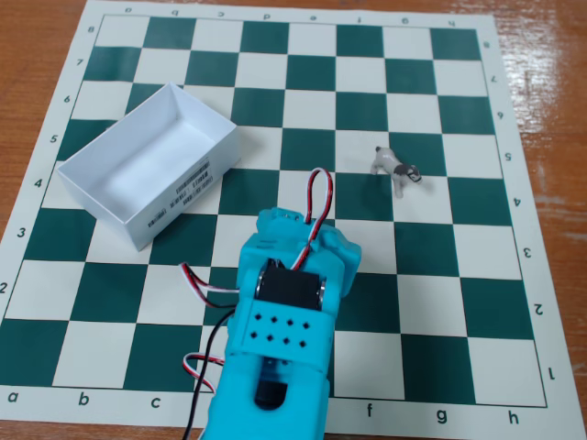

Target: Grab the toy horse and put it in the box.

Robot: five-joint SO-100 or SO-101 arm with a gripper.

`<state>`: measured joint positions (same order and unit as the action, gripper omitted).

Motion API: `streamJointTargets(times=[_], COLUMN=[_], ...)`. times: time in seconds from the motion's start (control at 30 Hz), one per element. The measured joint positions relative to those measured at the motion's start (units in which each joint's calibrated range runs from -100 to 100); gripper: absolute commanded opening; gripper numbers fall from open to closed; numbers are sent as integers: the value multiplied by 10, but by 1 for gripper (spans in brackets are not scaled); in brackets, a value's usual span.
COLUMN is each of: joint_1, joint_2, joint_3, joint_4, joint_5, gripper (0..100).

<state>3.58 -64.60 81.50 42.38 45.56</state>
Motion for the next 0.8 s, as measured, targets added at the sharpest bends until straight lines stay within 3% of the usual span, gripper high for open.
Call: streamJointTargets(times=[0.6, 0.8], joint_1=[49, 68], joint_2=[443, 586], joint_3=[-370, -503], joint_4=[-4, 64], joint_5=[-307, -381], gripper=[28, 28])
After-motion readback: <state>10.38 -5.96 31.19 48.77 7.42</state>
